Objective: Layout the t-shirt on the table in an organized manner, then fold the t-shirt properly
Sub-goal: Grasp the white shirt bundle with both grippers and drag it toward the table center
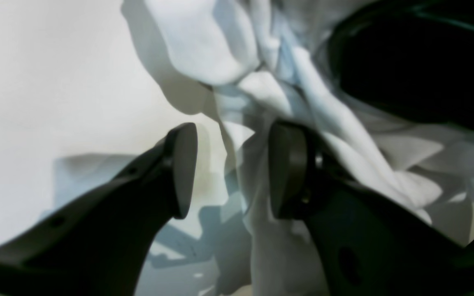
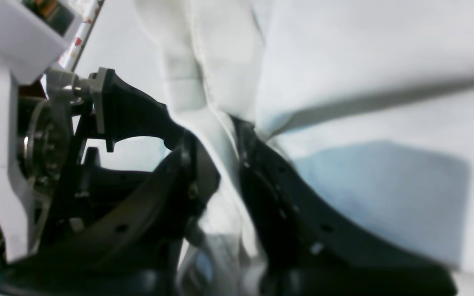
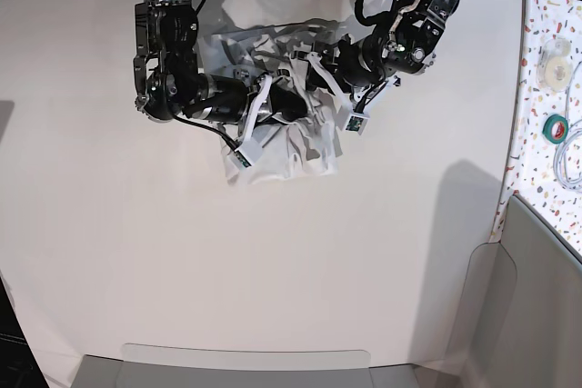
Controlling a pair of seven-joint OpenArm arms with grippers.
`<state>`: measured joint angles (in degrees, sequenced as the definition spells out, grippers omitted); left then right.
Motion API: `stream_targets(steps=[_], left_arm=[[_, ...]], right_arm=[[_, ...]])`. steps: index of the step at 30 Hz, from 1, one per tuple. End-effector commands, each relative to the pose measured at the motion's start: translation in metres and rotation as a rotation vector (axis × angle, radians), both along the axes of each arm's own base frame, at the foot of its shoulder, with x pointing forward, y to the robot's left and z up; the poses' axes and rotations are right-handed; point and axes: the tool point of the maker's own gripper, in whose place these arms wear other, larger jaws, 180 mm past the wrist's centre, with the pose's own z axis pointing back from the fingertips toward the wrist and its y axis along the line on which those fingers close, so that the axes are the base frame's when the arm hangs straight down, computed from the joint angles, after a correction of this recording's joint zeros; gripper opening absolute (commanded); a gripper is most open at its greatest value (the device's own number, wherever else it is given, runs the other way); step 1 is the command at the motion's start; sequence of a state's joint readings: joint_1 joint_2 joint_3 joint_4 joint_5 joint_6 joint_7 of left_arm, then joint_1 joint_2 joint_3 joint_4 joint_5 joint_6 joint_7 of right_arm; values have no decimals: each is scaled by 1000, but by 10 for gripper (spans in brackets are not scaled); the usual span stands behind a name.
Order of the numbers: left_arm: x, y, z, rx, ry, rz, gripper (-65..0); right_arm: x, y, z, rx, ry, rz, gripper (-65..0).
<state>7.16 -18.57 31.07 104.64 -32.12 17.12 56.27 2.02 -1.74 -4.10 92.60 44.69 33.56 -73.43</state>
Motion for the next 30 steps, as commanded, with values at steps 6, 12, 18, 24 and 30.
stream_targets(steps=[6,12,18,24,30], left_arm=[[-9,5,-8,28,50,0,-364],[-9,5,-8,28,48,1,-364],[-9,5,-8,28,48,1,-364],[-9,5,-8,28,48,1,-364],[-9,4,-8,26,48,1,-364]], right_arm=[[14,5,16,20,-54,-9,-641],[27,5,29,22,-94,-5,-446],[42,11,63,43,-199,-5,-291],[44,21,77,74,-229,-2,-277],[33,40,76,67,-234,75,-277]])
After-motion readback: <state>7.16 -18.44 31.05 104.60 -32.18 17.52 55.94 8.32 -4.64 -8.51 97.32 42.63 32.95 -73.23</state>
